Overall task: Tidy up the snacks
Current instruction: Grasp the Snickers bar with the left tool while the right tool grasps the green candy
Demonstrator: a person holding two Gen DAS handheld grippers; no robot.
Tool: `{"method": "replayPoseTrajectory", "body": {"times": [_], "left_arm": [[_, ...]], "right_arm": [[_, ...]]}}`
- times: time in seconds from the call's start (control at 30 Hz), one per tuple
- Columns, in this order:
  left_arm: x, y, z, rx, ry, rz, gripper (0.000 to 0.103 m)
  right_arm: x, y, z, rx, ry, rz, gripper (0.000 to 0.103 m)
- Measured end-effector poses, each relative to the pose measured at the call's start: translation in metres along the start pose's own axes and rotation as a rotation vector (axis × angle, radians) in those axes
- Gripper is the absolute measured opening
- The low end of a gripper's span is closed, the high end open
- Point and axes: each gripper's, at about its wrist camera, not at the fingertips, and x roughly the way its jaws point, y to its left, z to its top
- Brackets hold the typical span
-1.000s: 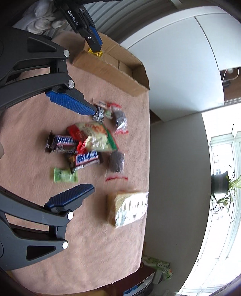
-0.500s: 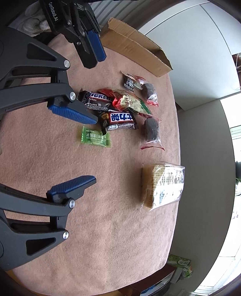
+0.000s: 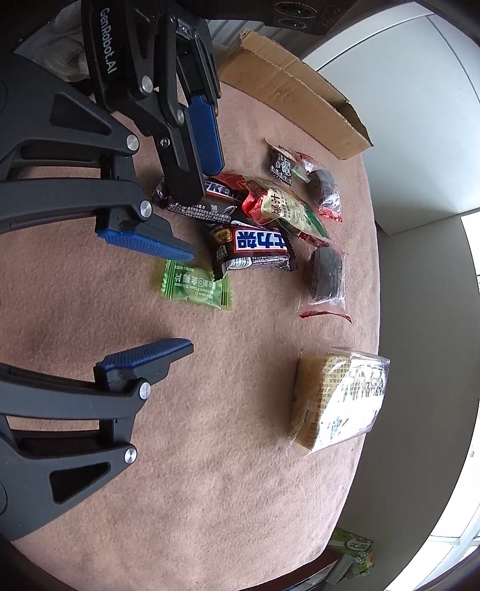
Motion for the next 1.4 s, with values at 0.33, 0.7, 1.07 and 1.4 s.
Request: {"method": "replayPoseTrajectory", "body": {"times": [0.33,0.7,1.07,1.4], "left_arm": [[0.01,0.002,0.007,0.02,0.005,0.053,0.04],[0.016,-0.002,0.016,0.107,0.011,0.098,0.035],[0.026,-0.014,0.017,0.191,0.004,0.167,0.035],[0.014,-0.003,0.002,0.171,-0.007,0.131,0.027]], "right_arm": [[0.011,0.015,0.005,-0.084,0.009,-0.04,0.042],[0.01,0.007,0.006,-0.114,0.012,-0.108,0.026],[0.008,-0.002,0.004,-0.083,0.004,-0.106,0.025],[-0.006,-0.015,-0.013,-0.013,-0.003,-0.091,0.025]]}}
